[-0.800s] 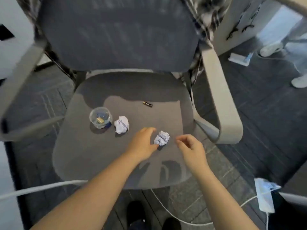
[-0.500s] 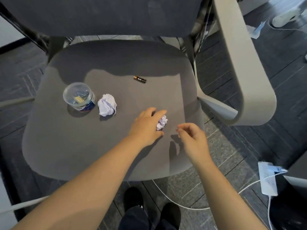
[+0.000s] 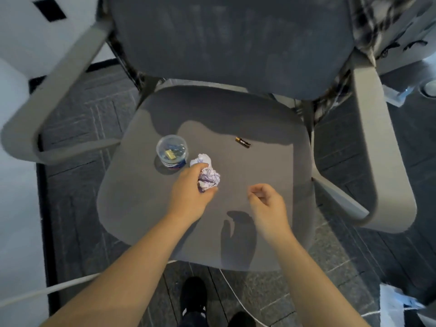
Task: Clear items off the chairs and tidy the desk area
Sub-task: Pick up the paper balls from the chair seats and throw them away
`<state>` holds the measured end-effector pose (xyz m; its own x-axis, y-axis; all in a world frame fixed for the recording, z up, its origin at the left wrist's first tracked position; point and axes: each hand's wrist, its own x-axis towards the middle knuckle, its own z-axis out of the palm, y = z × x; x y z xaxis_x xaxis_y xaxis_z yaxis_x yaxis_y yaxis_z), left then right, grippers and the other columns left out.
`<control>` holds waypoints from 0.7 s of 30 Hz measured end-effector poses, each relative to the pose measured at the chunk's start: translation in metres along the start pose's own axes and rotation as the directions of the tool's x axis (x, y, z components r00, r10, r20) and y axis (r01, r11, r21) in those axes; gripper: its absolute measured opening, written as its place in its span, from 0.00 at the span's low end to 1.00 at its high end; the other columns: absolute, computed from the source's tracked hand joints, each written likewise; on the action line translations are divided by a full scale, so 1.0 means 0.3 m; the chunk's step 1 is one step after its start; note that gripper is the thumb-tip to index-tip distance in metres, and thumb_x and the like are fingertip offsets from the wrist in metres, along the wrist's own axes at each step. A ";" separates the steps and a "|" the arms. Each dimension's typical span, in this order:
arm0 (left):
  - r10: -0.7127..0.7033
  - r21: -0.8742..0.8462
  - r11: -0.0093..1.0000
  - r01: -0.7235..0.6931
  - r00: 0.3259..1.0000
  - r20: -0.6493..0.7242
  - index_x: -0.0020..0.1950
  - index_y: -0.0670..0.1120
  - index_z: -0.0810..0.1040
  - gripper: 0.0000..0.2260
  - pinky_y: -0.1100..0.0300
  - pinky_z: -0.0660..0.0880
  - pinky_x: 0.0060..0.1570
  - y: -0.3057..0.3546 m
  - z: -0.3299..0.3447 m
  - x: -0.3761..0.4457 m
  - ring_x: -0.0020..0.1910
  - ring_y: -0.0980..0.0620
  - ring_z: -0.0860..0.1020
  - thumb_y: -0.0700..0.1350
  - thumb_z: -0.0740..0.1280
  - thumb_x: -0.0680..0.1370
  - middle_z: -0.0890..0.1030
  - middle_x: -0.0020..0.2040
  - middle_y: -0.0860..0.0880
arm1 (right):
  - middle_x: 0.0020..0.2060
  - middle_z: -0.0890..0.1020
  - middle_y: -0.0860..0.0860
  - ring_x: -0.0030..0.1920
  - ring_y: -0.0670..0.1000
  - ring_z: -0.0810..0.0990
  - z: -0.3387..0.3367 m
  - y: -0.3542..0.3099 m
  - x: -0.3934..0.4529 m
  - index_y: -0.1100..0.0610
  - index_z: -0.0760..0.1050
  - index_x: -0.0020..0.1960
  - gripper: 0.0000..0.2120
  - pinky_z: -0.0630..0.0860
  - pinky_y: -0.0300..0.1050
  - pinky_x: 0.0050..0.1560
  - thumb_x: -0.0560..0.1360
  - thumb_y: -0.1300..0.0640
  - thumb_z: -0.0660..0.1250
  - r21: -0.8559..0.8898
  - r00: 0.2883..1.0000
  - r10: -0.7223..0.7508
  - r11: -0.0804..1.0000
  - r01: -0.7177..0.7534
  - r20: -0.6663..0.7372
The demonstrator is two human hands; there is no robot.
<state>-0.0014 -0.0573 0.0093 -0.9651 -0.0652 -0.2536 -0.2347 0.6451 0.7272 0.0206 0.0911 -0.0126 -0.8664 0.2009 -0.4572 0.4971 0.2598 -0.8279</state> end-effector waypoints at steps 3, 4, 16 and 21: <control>-0.048 -0.048 0.998 0.046 0.997 -0.061 0.61 0.42 0.72 0.19 0.70 0.61 0.41 -0.069 -0.074 0.001 0.55 0.44 0.76 0.38 0.69 0.71 0.77 0.59 0.42 | 0.37 0.74 0.45 0.37 0.42 0.72 0.098 -0.057 0.027 0.59 0.73 0.52 0.07 0.68 0.28 0.34 0.76 0.64 0.60 -0.037 0.999 -0.008 0.999 0.009 0.036; -0.074 -0.062 0.996 0.070 0.995 -0.074 0.62 0.43 0.72 0.19 0.69 0.63 0.43 -0.099 -0.090 0.004 0.55 0.45 0.76 0.39 0.69 0.71 0.77 0.59 0.43 | 0.40 0.76 0.47 0.39 0.45 0.73 0.131 -0.068 0.041 0.61 0.73 0.55 0.09 0.69 0.32 0.36 0.76 0.63 0.60 -0.050 0.999 -0.011 0.999 0.013 0.038; -0.167 -0.092 0.983 0.159 0.982 -0.084 0.63 0.45 0.71 0.22 0.65 0.66 0.51 -0.373 -0.079 0.111 0.57 0.47 0.76 0.40 0.70 0.71 0.76 0.60 0.44 | 0.68 0.70 0.54 0.68 0.57 0.66 0.413 -0.018 0.241 0.56 0.60 0.71 0.34 0.63 0.53 0.69 0.69 0.58 0.70 -0.400 0.981 -0.191 0.896 0.191 0.041; -0.137 -0.130 0.984 0.125 0.986 -0.091 0.61 0.46 0.72 0.19 0.65 0.67 0.47 -0.350 -0.119 0.098 0.54 0.48 0.76 0.39 0.69 0.70 0.78 0.57 0.45 | 0.61 0.74 0.56 0.61 0.56 0.72 0.398 -0.051 0.219 0.58 0.64 0.67 0.27 0.68 0.45 0.62 0.70 0.64 0.68 -0.268 0.983 -0.182 0.949 0.169 -0.025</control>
<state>-0.0092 -0.1539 -0.0517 -0.9302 -0.2223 -0.2920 -0.3666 0.5277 0.7663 -0.0498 -0.0125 -0.0687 -0.9410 0.1741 -0.2902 0.3378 0.5335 -0.7754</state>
